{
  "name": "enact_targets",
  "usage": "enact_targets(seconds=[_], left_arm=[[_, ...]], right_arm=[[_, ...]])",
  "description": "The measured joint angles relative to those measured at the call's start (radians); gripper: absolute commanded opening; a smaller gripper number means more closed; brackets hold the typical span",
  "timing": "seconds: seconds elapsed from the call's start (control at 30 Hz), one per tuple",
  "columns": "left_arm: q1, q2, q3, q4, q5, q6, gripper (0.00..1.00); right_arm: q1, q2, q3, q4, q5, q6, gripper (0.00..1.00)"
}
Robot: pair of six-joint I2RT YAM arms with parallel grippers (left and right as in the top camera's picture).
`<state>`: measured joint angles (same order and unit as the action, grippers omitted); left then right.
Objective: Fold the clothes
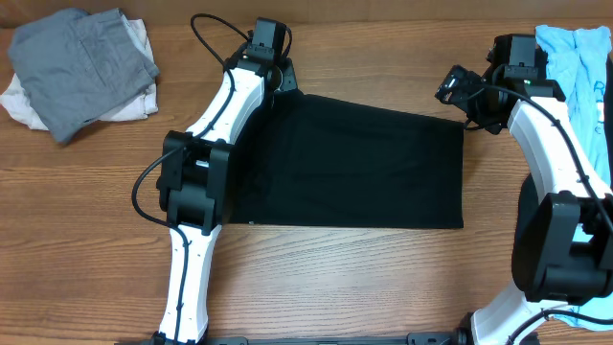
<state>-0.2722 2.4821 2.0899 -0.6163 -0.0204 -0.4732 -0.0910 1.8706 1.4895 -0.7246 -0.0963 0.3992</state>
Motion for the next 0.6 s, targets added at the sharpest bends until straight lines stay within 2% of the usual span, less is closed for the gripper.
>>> enact_targets(seconds=[0.37,0.6], left_arm=[[0.0,0.0,0.0,-0.008,-0.003,0.001,0.04],[0.0,0.0,0.0,-0.02,-0.011,0.001,0.05]], right_arm=[[0.0,0.014,0.0,-0.05,0.047,0.0,1.0],[0.0,0.108,0.0,-0.056,0.021,0.007,1.0]])
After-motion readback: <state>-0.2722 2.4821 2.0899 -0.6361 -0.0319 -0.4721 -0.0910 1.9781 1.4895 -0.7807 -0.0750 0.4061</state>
